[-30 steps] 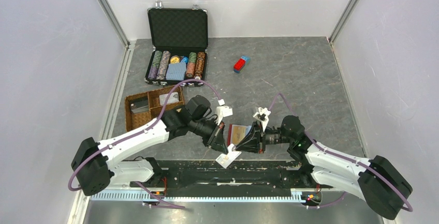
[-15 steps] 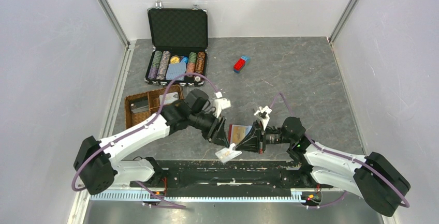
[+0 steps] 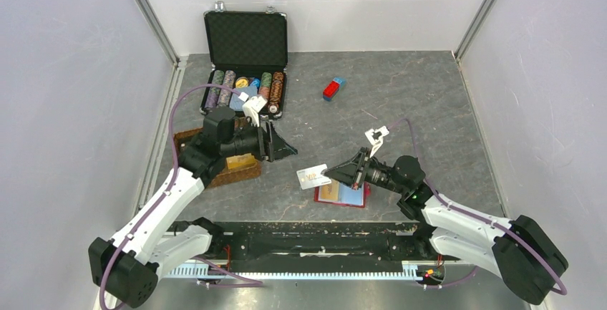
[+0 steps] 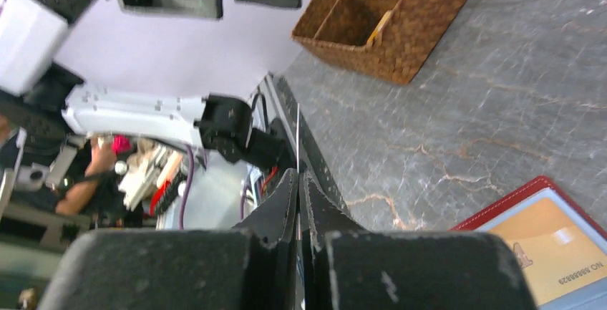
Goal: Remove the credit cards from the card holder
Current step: Place the credit card in the storage box.
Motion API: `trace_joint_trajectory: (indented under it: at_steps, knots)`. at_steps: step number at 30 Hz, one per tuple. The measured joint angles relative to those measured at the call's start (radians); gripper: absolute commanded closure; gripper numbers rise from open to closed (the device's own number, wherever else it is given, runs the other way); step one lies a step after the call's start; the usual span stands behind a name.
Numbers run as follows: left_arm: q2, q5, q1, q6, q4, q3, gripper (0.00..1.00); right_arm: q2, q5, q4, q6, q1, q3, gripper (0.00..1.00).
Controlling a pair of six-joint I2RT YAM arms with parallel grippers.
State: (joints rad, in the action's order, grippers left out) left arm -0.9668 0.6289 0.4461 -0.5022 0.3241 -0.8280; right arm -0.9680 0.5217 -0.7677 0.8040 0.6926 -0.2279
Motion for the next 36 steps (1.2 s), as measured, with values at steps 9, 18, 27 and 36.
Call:
trace_joint_trajectory:
  at_steps: [9, 18, 27, 36]
  knots:
    - [0.023, 0.042, -0.002, -0.094, -0.185, 0.080, 0.32, 0.011, -0.147, -0.119, 0.159, -0.002, 0.000, 1.00]
    - [0.019, 0.121, -0.002, -0.272, -0.480, 0.195, 0.31, 0.011, -0.252, -0.263, 0.257, -0.002, 0.019, 1.00]
    - [-0.025, 0.140, -0.002, -0.391, -0.676, 0.260, 0.36, -0.023, -0.297, -0.346, 0.334, -0.002, 0.065, 1.00]
    - [-0.052, 0.142, -0.002, -0.446, -0.736, 0.272, 0.73, -0.076, -0.301, -0.417, 0.384, -0.002, 0.073, 1.00]
